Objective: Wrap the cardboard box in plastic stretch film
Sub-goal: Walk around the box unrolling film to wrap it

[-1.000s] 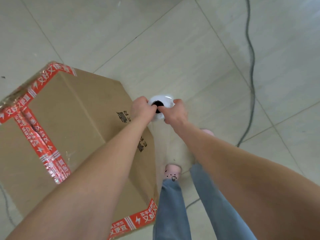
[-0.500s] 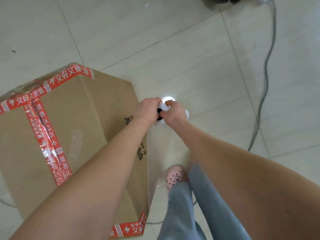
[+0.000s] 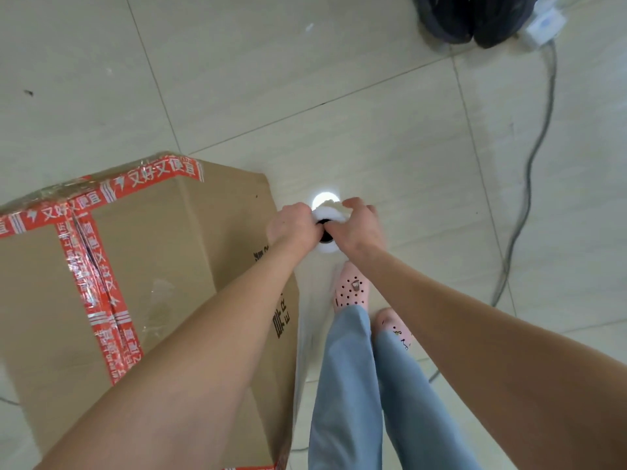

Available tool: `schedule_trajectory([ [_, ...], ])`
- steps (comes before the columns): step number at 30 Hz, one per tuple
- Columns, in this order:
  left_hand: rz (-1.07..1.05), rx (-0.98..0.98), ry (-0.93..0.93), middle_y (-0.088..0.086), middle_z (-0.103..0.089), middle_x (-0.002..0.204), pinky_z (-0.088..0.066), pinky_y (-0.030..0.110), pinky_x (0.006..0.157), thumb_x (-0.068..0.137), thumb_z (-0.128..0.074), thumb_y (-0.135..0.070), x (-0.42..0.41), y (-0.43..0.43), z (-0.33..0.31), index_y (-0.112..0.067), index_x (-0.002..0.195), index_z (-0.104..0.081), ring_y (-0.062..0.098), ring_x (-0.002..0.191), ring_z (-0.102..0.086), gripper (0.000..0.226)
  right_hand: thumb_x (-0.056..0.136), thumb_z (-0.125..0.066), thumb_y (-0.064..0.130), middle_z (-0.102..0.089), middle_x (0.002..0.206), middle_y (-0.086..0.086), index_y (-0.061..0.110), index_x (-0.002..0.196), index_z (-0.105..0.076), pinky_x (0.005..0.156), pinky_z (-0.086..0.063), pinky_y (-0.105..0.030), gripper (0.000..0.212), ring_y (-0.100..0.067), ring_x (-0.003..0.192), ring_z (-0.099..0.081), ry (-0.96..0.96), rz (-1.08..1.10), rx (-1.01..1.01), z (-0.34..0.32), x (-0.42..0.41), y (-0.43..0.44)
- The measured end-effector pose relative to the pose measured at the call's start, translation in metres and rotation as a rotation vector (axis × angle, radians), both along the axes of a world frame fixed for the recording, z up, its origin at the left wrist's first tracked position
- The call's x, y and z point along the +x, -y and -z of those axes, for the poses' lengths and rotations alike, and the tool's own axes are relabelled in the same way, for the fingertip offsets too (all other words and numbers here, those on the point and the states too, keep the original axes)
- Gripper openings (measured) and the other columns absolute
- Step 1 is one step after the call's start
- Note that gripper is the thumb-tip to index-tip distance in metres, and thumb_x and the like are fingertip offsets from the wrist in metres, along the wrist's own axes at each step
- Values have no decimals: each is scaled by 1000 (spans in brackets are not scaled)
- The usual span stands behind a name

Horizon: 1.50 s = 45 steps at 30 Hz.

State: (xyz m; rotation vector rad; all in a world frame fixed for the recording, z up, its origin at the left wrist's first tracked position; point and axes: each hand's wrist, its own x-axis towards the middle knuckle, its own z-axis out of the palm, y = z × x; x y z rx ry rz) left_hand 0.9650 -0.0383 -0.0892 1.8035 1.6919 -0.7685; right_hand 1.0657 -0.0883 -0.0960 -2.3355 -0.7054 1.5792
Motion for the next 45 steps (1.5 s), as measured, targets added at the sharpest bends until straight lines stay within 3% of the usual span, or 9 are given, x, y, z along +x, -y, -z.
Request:
schedule_trajectory([
  [5,-311,-22,32,-5,-52,66,-28,21,47,79,-51,-41,-4,-8,-3,-19,72,-52,17,58,-50,23,76,-63,28,-52,92,1,17,129,-42,61,-53,-33,58,-23,79,-61,-141,180,-117,-4,0,-17],
  [11,-461,-60,16,1,-67,74,-35,21,49,74,-52,-46,-25,-25,-9,-15,74,-63,22,66,-62,33,79,-61,18,-61,103,-2,20,128,-53,66,-46,-28,50,-22,82,-58,-110,43,-1,-2,-20,-54],
  [18,139,106,144,7,-60,100,-34,30,60,82,-53,-15,-25,-65,-12,-16,105,-58,30,91,-58,24,78,-61,18,-57,105,-1,16,121,-51,60,-39,-25,44,-19,81,-55,-93,134,1,0,-37,-61],
  [22,336,83,182,8,-58,99,-34,31,61,83,-54,-15,-16,-83,-10,-12,95,-60,30,89,-59,13,77,-63,20,-53,92,5,17,116,-53,51,-37,-22,41,-15,74,-54,-66,88,32,1,-32,-71],
  [26,-32,76,178,6,-57,92,-34,28,59,80,-54,-13,-25,-94,-8,-13,87,-56,26,80,-53,7,76,-64,23,-54,111,-3,15,129,-44,67,-48,-31,57,-21,88,-57,-115,163,-44,-1,-31,-83],
  [31,-444,31,189,4,-55,79,-32,27,50,82,-61,-27,-34,-109,-8,-13,73,-47,24,71,-53,21,83,-63,23,-49,87,3,15,140,-35,83,-56,-43,64,-16,67,-57,-278,316,-147,-6,-36,-110],
  [34,-535,-51,205,11,-67,85,-47,28,57,81,-59,-29,-34,-120,-9,-9,78,-56,29,76,-65,20,83,-58,17,-57,114,-7,14,139,-39,87,-54,-42,60,-28,91,-64,-191,227,-72,-6,-37,-132],
  [41,-45,-54,181,8,-60,121,-47,33,84,85,-60,-19,-34,-161,-20,-20,125,-53,28,110,-57,41,79,-59,18,-59,97,-6,14,127,-51,78,-56,-37,48,-29,88,-67,-118,14,-105,-10,-40,-159],
  [45,17,-137,108,4,-63,115,-43,26,79,82,-56,-18,-28,-182,-22,-24,100,-66,26,106,-59,22,77,-61,19,-54,82,-1,13,119,-56,62,-48,-28,42,-27,80,-65,-62,-120,-98,-9,-41,-174],
])
